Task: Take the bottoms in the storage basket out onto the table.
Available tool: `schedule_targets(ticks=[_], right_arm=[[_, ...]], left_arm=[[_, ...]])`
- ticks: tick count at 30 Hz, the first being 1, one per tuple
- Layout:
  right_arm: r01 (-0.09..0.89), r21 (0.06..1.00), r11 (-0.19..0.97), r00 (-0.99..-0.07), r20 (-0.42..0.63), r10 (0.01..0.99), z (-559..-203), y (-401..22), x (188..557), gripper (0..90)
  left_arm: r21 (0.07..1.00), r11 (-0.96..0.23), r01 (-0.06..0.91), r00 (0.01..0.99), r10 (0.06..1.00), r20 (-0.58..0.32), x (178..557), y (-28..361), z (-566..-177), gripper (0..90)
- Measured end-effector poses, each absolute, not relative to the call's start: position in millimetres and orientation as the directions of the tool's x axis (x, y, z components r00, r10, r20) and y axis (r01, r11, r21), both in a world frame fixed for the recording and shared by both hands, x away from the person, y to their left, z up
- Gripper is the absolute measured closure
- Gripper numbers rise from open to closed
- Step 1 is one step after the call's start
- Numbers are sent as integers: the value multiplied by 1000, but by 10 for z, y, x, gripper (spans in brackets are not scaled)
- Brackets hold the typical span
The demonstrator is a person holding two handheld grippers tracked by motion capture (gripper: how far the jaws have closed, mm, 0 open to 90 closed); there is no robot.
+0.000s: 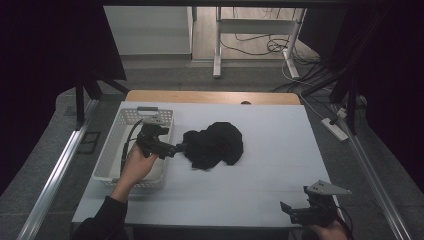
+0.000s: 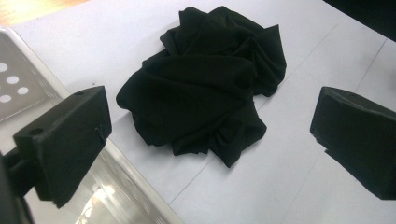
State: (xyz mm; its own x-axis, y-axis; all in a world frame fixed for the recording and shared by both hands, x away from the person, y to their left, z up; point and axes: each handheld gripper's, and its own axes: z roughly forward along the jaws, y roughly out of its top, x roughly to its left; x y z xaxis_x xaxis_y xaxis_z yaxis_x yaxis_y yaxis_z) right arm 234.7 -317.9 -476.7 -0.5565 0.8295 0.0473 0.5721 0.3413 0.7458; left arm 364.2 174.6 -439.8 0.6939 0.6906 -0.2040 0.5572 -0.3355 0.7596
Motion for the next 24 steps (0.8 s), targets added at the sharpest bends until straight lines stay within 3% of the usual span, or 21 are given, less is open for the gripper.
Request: schedule_targets(ticks=[24], right_arm=[[573, 744, 343, -557, 47, 829, -4768, -3175, 2348, 0]], left_arm=[[758, -314, 572, 673, 708, -215, 3310, 1981, -4476, 0]])
